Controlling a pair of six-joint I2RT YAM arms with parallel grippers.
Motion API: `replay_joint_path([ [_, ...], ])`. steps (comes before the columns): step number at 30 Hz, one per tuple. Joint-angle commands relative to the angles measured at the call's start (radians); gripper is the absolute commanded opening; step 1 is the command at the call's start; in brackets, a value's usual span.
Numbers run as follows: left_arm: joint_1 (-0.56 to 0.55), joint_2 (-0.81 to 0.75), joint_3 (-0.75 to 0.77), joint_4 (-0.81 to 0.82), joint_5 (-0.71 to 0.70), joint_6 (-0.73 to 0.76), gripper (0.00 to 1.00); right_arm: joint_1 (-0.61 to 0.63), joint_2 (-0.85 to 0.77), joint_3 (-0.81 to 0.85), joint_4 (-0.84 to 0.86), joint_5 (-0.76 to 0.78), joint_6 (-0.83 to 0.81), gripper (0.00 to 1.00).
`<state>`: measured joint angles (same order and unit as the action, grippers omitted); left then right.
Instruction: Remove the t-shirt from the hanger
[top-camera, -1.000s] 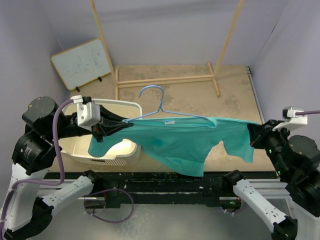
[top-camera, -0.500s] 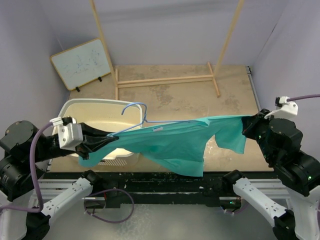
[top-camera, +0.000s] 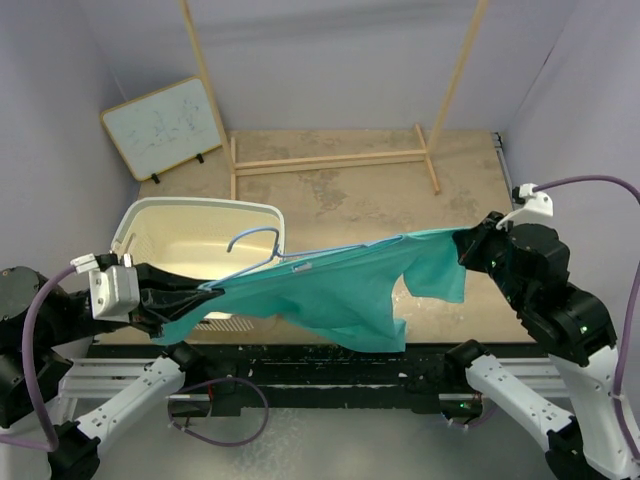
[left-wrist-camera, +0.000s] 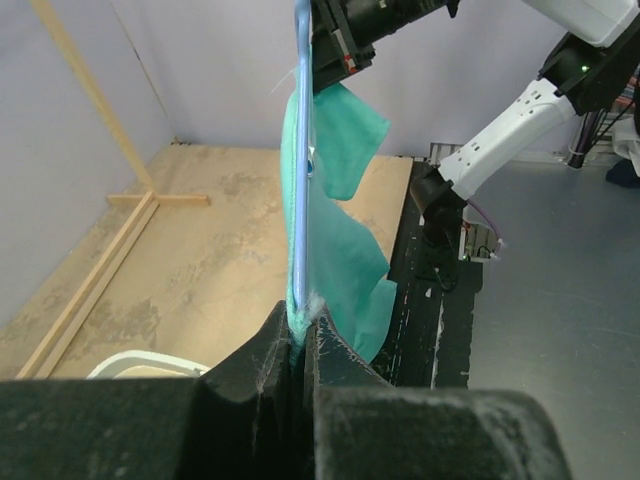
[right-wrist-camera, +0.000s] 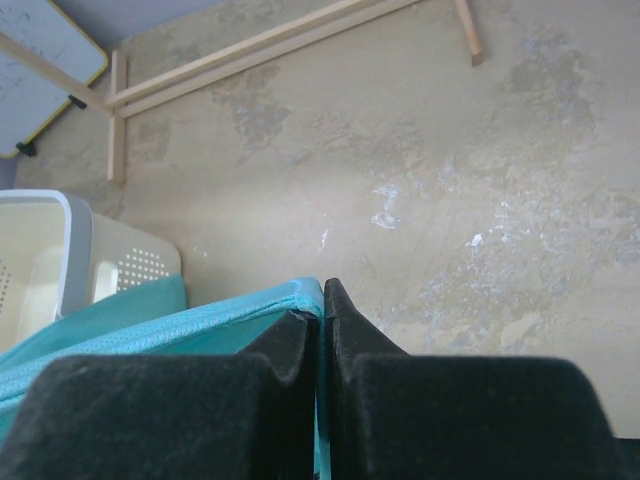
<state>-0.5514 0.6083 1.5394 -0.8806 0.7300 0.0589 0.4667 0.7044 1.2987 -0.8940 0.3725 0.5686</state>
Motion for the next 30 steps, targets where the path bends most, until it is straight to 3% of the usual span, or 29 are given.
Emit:
replay_joint_path([
  [1,-0.002,-0.019,0.086,0.121,-0.087,-0.033,0.00,-0.028,-0.015,-0.025,-0.057,0.193,-0.046,0.00],
  [6,-0.002,-0.010,0.042,0.190,-0.282,-0.053,0.00,-0.028,-0.055,-0.004,-0.097,0.177,-0.047,0.00],
  [9,-0.002,0.027,0.034,0.217,-0.224,-0.066,0.00,-0.028,-0.121,-0.007,-0.012,-0.056,-0.147,0.01],
  [11,-0.002,0.061,0.034,0.238,-0.128,-0.084,0.00,-0.028,-0.191,-0.022,0.082,-0.326,-0.227,0.15],
  [13,-0.002,0.087,0.032,0.266,-0.057,-0.102,0.00,-0.028,-0.221,-0.012,0.122,-0.490,-0.267,0.32],
  [16,-0.002,0.097,0.021,0.306,0.001,-0.127,0.00,-0.028,-0.220,0.030,0.121,-0.610,-0.333,0.58],
  [18,-0.002,0.096,0.014,0.319,0.020,-0.138,0.00,-0.028,-0.218,0.051,0.102,-0.628,-0.348,0.65],
  [22,-0.002,0.105,0.004,0.321,0.061,-0.149,0.00,-0.028,-0.224,0.075,0.127,-0.650,-0.362,0.70],
  [30,-0.002,0.103,-0.022,0.282,0.052,-0.152,0.00,-0.028,-0.164,0.166,0.183,-0.667,-0.405,0.71],
])
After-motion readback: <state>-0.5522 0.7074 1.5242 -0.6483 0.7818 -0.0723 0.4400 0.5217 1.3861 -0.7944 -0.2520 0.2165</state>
